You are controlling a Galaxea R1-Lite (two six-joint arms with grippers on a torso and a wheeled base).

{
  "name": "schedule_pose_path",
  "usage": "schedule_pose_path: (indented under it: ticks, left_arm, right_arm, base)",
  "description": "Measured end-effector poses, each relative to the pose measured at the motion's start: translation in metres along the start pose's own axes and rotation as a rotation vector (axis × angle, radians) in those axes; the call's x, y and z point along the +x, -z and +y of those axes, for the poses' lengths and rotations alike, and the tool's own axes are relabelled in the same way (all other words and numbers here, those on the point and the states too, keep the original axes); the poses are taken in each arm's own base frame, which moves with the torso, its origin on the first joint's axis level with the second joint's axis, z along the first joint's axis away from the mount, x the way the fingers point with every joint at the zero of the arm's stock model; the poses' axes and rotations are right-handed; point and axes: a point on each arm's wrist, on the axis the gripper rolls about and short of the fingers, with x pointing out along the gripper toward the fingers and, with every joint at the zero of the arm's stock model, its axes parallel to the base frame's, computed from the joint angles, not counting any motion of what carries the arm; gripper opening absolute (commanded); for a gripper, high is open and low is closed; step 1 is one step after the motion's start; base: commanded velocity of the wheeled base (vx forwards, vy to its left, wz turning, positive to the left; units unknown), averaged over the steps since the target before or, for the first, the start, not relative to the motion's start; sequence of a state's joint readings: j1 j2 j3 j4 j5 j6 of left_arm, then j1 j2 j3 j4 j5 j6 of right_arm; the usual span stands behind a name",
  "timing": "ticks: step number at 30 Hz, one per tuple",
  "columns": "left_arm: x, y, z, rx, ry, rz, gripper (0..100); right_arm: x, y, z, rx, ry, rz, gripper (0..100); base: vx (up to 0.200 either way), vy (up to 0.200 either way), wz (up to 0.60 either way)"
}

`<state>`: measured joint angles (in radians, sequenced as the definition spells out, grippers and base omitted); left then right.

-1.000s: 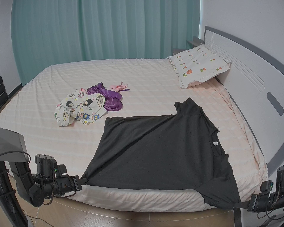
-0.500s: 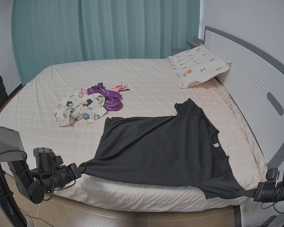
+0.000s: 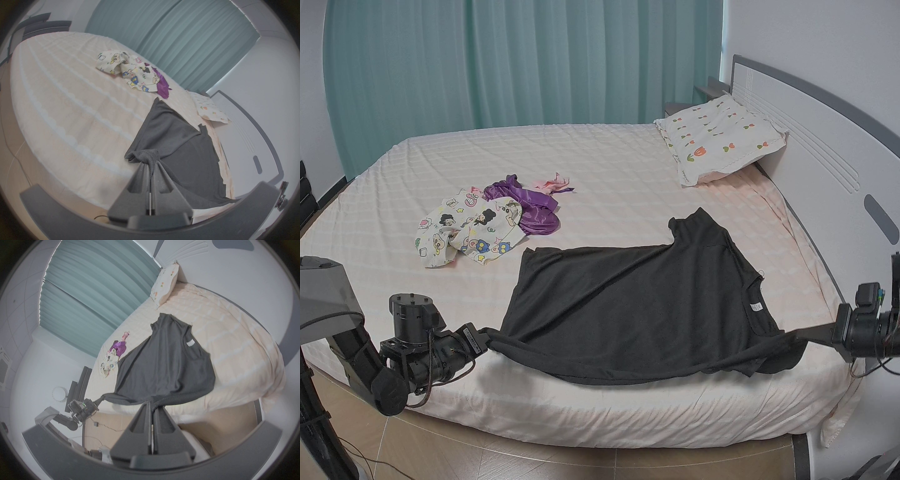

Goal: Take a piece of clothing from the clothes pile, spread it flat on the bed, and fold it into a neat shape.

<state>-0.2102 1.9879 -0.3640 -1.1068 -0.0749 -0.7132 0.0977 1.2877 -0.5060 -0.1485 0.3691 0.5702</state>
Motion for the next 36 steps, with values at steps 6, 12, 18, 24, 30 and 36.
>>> schedule_pose_path:
  ticks: [6, 12, 18, 24, 30, 36]
  left_arm:
    - [0.008, 0.002, -0.006, -0.076, -0.132, 0.117, 0]
    - [0.008, -0.001, -0.013, -0.105, -0.265, 0.260, 0]
    - [0.012, -0.023, -0.036, -0.134, -0.257, 0.286, 0]
    - [0.017, -0.047, -0.052, -0.257, -0.211, 0.214, 0]
    - [0.023, -0.061, -0.054, -0.331, -0.174, 0.148, 0]
    - [0.025, -0.065, -0.052, -0.370, -0.154, 0.136, 0]
  right_arm:
    - [0.016, -0.027, 0.003, 0.004, 0.000, -0.046, 0]
    - [0.025, -0.039, 0.001, 0.012, 0.008, -0.059, 0]
    - [0.031, -0.043, -0.002, 0.020, 0.018, -0.056, 0]
    - [0.036, -0.048, -0.005, 0.032, 0.021, -0.059, 0]
    - [0.045, -0.066, -0.005, 0.012, -0.012, -0.137, 0]
    - [0.049, -0.081, -0.006, 0.035, -0.038, -0.205, 0]
  base:
    - [0.000, 0.000, 0.00]
    - [0.000, 0.000, 0.00]
    - [0.000, 0.000, 0.00]
    - [0.000, 0.000, 0.00]
    - [0.000, 0.000, 0.00]
    - [0.000, 0.000, 0.00]
